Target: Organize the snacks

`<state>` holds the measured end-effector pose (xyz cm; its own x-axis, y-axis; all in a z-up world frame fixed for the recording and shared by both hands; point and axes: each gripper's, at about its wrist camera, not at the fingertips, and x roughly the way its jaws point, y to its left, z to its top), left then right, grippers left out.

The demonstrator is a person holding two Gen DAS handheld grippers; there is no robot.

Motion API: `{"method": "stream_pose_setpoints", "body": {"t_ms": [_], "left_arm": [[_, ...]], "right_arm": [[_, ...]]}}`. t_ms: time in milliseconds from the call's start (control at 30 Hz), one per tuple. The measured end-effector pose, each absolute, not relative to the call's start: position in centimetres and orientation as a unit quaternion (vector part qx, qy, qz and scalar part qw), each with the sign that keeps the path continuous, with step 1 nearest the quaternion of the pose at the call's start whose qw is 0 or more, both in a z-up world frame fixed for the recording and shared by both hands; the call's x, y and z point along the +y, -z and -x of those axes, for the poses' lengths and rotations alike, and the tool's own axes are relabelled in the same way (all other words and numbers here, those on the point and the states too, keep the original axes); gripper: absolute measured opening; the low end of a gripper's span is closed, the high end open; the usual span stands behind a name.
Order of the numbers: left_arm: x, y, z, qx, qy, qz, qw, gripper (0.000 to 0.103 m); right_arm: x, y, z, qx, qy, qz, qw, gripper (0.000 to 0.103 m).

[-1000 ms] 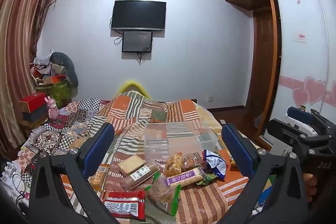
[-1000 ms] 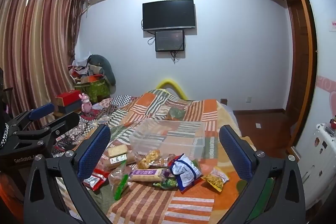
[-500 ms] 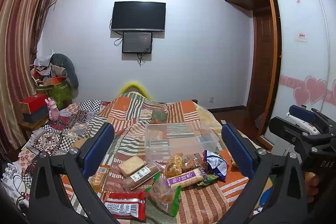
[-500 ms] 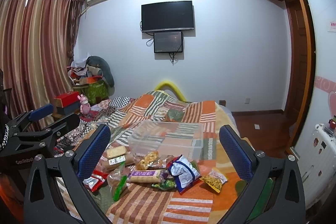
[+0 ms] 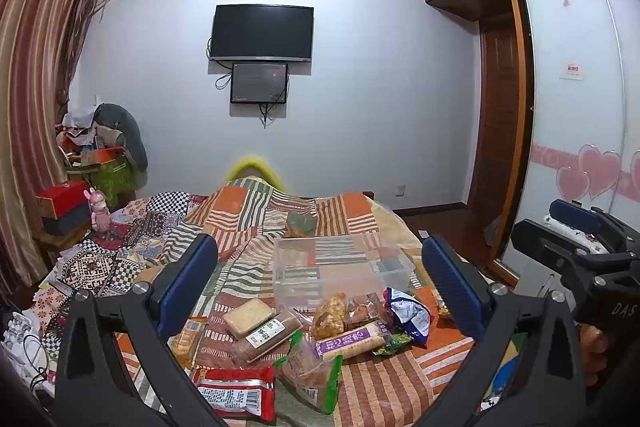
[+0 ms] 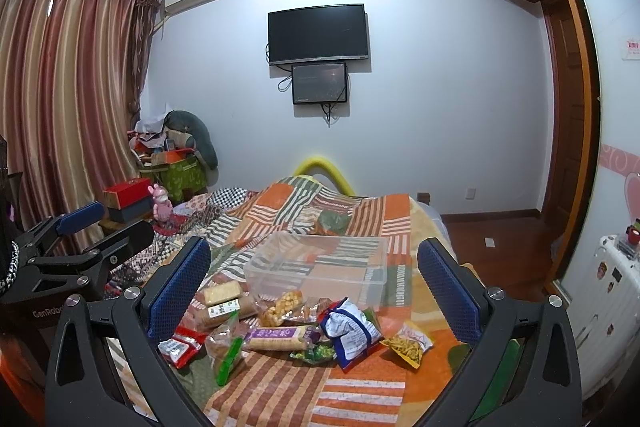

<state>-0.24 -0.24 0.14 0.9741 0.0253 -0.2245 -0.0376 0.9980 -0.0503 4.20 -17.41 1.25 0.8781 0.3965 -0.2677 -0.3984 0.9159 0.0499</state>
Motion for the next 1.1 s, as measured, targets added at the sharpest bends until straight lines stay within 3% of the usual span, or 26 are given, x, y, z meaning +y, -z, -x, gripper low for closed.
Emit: {"method": "stream_pose_setpoints", "body": {"t_ms": [1100], "left_arm": [[-0.48, 0.12, -0.05, 0.114, -0.016, 0.027, 0.993, 0.103]], "right_arm": [[-17.49, -1.10, -4.13, 0.134, -0.203, 0.000, 0.970, 0.103]]}}
